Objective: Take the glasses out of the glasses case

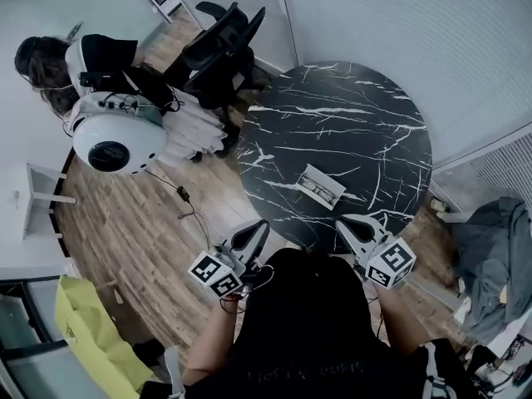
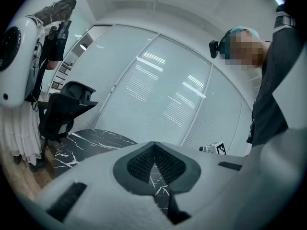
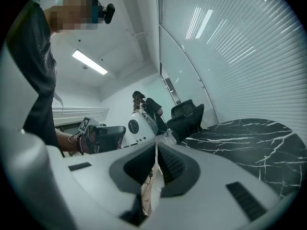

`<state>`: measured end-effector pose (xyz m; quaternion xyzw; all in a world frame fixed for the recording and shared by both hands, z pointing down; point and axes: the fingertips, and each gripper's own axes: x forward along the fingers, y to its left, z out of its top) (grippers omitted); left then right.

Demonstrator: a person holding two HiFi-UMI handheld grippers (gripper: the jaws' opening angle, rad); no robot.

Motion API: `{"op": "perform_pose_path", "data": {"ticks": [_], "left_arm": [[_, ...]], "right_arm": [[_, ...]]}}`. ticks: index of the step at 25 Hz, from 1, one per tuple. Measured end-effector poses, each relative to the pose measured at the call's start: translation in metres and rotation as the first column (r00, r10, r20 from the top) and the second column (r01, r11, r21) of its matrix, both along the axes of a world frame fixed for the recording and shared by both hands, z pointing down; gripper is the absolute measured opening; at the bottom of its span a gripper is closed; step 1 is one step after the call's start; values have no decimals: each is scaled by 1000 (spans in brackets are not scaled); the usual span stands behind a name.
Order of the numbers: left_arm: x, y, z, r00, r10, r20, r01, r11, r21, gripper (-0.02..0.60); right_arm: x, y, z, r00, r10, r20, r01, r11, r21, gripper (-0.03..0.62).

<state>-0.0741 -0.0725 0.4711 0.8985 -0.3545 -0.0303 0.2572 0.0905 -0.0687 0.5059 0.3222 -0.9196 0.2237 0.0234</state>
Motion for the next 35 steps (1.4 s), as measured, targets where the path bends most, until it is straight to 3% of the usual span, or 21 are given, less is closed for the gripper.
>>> {"op": "perform_pose_path", "data": {"ticks": [6,13,35], "left_arm": [[-2,-11,1,1000,-1,-8,1,1000,-16,18],[-5,-26,12,999,21,-25,-22,999,-39,18],[-28,-60,34,997,68,-34,-70,996,-58,18]], "right_arm": [[-7,-17,22,992,-43,-121,38,998,-40,34],[-16,-30,56,953,-101,-287,72,991,-110,35],[-39,-71,153,854,-202,-479,99,968,-233,35]]}}
